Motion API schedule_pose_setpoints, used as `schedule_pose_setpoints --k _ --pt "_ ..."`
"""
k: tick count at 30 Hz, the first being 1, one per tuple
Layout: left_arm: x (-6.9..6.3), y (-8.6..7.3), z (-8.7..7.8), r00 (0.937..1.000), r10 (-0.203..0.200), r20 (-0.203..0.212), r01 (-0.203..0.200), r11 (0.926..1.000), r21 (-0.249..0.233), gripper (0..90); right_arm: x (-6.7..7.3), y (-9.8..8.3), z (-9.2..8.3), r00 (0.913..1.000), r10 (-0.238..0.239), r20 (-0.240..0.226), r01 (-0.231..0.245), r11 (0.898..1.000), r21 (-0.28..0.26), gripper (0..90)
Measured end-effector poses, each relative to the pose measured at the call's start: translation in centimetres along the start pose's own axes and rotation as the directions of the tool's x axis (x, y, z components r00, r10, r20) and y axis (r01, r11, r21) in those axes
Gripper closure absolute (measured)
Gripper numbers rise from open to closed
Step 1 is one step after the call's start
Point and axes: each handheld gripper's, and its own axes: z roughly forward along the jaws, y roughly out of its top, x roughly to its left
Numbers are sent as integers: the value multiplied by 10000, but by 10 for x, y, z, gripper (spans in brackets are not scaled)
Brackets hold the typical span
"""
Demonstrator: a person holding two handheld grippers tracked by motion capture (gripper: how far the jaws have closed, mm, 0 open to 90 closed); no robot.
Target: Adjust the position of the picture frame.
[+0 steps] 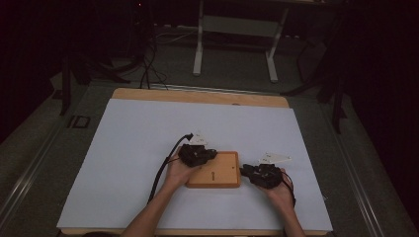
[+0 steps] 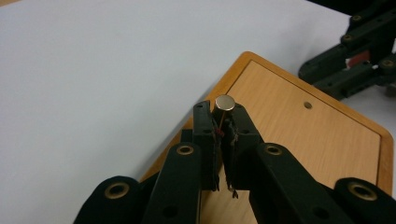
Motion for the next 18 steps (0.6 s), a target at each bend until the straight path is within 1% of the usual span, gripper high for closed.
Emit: schedule_pose_setpoints --k 3,4,6,7,8,11,14,18 --pt "2 -3 -1 10000 -50 -60 50 10000 71 849 5 1 6 9997 -225 19 225 9995 204 728" --pt "3 -4 -1 10000 0 -90 2 9999 158 849 6 1 7 9996 -272 27 272 9993 245 728" --pt "3 -4 1 9999 38 -158 -35 9997 226 849 7 1 9 9995 -297 48 296 9991 314 722" --pt "3 -5 2 9998 77 -192 -71 9995 293 849 6 1 10 9996 -285 -25 285 9991 327 719" --pt "4 -5 4 9998 35 -214 -28 9995 323 849 7 1 10 9995 -306 -24 306 9990 333 716" --pt "6 -7 5 9997 -208 -115 211 9994 285 849 8 1 11 9994 -348 -21 349 9988 335 712" --pt "6 -7 5 9999 -69 -149 74 9995 311 848 8 1 11 9994 -339 -32 340 9989 337 709" --pt "7 -8 5 9999 -157 -17 157 9995 272 843 8 1 11 9994 -342 -23 343 9988 336 705"
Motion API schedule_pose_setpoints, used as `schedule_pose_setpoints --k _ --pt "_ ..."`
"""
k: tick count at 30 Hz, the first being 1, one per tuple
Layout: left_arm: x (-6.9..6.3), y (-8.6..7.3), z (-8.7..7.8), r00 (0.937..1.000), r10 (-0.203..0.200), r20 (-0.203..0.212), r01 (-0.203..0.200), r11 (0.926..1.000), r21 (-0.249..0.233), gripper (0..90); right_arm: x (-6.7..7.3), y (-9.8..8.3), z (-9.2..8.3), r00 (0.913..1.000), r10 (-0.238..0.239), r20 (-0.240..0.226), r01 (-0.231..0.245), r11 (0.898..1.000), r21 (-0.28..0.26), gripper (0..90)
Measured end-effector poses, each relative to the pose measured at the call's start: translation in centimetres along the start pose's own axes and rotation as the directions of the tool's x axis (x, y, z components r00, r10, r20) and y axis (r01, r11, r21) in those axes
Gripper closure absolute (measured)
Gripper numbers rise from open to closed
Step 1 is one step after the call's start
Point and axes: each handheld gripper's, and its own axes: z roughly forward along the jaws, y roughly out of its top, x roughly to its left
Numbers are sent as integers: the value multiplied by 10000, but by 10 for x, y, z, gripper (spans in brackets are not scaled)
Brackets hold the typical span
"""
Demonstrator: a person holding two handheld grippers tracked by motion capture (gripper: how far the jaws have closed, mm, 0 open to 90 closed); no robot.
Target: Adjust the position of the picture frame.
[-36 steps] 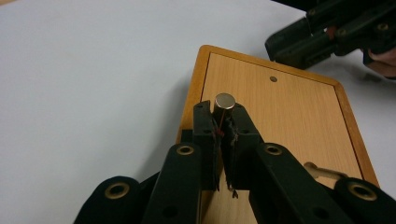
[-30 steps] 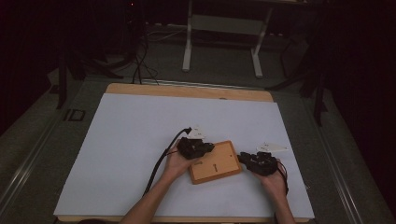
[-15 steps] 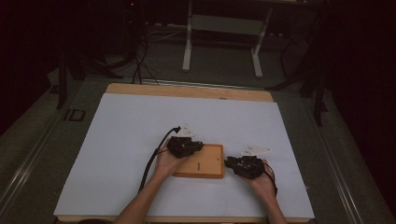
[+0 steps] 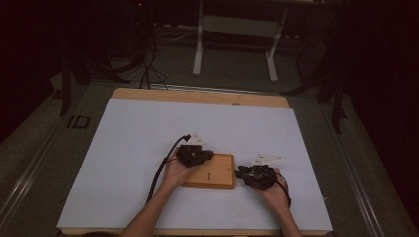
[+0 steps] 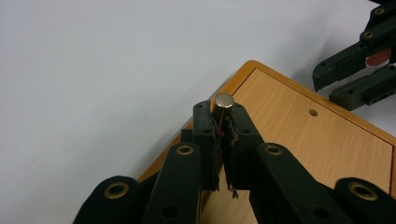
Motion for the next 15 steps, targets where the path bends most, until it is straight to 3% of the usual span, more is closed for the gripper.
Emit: schedule_pose_setpoints --k 3,6,15 --pt "1 -1 -1 9999 -68 146 69 9999 -90 819 0 0 0 10000 -8 21 8 10000 -22 702" --pt "1 -2 -4 9997 -199 133 201 9997 -159 707 0 0 -1 10000 13 -18 -13 10000 -90 702" --pt "0 -10 -16 9992 -359 150 363 9990 -249 631 -3 5 -4 9999 108 -67 -111 9992 -381 697"
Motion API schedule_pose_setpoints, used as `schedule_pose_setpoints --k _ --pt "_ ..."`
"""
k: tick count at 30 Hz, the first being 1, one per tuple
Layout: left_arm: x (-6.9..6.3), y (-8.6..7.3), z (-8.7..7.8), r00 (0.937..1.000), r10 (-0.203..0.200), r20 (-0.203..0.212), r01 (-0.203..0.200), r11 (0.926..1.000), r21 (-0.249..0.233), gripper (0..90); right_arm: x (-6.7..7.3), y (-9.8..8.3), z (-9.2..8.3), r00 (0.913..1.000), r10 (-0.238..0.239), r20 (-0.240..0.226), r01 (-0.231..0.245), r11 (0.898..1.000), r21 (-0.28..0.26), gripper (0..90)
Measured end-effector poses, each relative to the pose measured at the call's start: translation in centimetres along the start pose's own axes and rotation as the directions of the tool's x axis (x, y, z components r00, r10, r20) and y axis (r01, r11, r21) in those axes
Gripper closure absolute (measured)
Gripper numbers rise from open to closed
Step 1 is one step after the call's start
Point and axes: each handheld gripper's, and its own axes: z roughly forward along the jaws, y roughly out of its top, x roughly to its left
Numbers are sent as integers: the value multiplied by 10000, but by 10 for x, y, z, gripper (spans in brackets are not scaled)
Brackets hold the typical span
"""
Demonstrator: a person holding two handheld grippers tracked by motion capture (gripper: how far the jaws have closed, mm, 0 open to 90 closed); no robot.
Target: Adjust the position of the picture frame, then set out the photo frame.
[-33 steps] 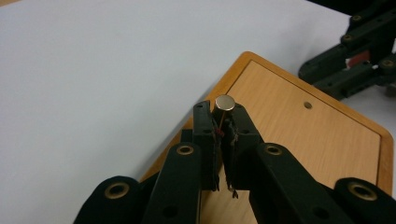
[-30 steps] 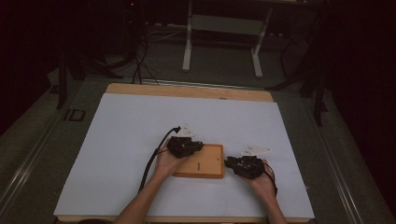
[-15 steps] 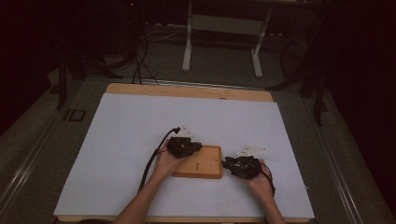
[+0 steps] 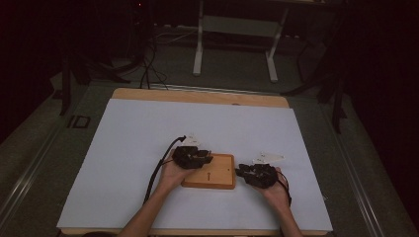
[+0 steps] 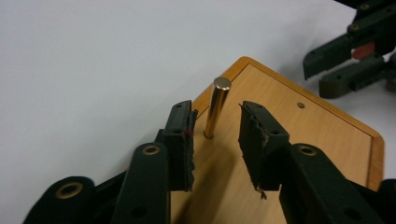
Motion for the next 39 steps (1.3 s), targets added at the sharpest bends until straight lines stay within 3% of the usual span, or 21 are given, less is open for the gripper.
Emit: schedule_pose_setpoints --k 7,16,25,39 --pt "-2 -8 -17 9998 -62 -170 63 10000 33 600 4 9 7 9995 -271 -160 270 9996 -36 697" --pt "-4 -22 -34 9991 -345 -265 337 9990 -291 581 6 26 19 9977 -484 -469 476 9987 -191 699" --pt "-10 -20 -45 9987 -231 -445 217 9992 -325 556 14 37 36 9945 -751 -726 730 9968 -310 702" --pt "-8 -19 -52 9978 -413 -518 380 9974 -619 556 17 52 56 9903 -1015 -953 1006 9948 -134 709"
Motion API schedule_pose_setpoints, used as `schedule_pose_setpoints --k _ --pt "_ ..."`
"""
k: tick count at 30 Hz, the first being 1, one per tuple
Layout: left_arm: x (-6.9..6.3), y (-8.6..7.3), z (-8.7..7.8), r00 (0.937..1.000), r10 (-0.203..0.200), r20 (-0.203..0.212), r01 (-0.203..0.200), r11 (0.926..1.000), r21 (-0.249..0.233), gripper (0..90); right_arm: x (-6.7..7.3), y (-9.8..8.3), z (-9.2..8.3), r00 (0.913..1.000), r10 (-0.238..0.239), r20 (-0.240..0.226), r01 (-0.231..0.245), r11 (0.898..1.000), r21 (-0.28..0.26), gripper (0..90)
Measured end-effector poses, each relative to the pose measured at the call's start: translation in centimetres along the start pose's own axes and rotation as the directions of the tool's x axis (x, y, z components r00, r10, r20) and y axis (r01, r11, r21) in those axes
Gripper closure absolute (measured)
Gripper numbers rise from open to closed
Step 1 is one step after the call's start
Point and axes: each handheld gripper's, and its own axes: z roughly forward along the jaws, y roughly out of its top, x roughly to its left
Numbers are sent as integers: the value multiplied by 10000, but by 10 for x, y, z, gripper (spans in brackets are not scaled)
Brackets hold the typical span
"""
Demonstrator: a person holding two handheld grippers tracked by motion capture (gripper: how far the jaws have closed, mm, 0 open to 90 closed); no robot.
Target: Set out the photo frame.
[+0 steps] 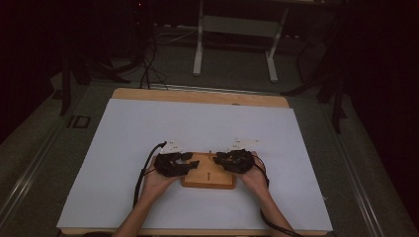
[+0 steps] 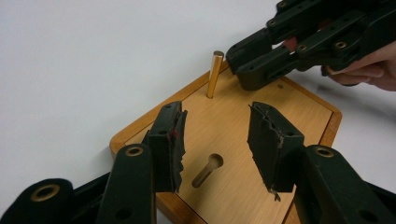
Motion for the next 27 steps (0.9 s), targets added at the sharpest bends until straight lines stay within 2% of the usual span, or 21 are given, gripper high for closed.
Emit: schedule_pose_setpoints --k 8,14,24,27 --pt "1 1 -3 10000 -37 -21 37 9999 -106 556 -2 7 12 9997 -214 -147 218 9994 257 714" --pt "3 1 -3 9999 -100 -82 99 9998 -153 556 -3 9 18 9995 -162 -276 170 9995 281 736" --pt "2 0 -1 10000 -17 -76 17 10000 -38 556 -2 12 27 9973 -544 -501 562 9978 351 834" --pt "2 0 -1 10000 -51 -64 50 10000 -45 556 -4 12 27 9970 -455 -628 474 9984 294 838"
